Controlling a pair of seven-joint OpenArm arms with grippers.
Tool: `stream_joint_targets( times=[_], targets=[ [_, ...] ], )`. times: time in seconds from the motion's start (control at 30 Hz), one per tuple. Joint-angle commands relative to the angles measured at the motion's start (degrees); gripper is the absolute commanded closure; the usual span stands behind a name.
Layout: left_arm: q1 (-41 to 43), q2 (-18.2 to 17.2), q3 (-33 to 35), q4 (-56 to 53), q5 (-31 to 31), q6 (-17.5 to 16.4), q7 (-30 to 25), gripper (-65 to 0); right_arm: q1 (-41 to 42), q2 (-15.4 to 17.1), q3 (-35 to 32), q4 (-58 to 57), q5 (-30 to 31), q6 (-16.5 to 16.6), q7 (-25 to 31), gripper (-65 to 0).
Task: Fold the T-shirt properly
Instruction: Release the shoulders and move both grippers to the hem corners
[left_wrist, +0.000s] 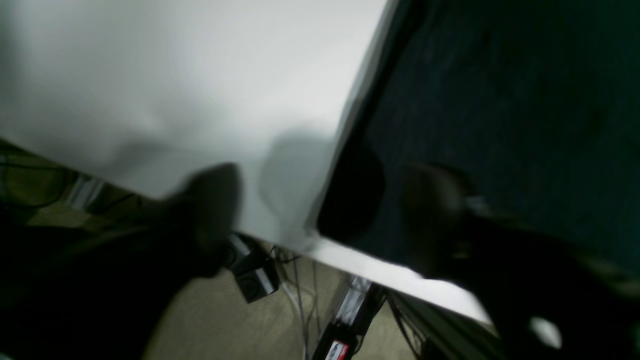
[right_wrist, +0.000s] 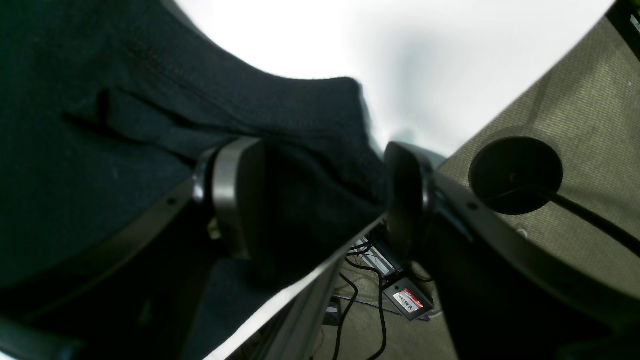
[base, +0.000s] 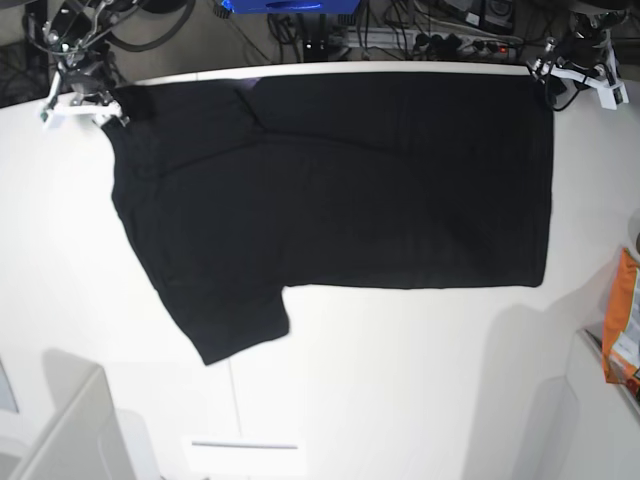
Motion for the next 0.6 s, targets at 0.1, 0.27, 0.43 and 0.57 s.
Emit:
stream_joint_targets(
  times=[0.1, 0.27, 0.43, 0.57],
  targets=[
    [-0.9, -0.6, -4.1, 4.9, -0.5, -0.3, -0.9, -58.6, 0.9, 0.5, 2.3, 2.5, 0.3, 0.1, 2.8, -33.3],
    [-1.7, -0.9, -6.4, 10.2, -0.4, -0.3, -1.0, -57.8, 3.8, 2.3, 2.3, 5.3, -0.2, 0.1, 3.7, -33.3],
    [-4.7, -1.0, -6.0, 10.4, -0.1, -0.3, -0.9, -57.8, 10.4, 5.7, 1.6, 1.7, -0.2, 0.1, 3.2, -33.3],
    [-7.1, -1.1, -5.9, 10.4, 0.0, -0.3, -0.8, -57.8, 15.6, 8.3, -0.2, -2.7, -0.2, 0.1, 3.1, -33.3]
  ],
)
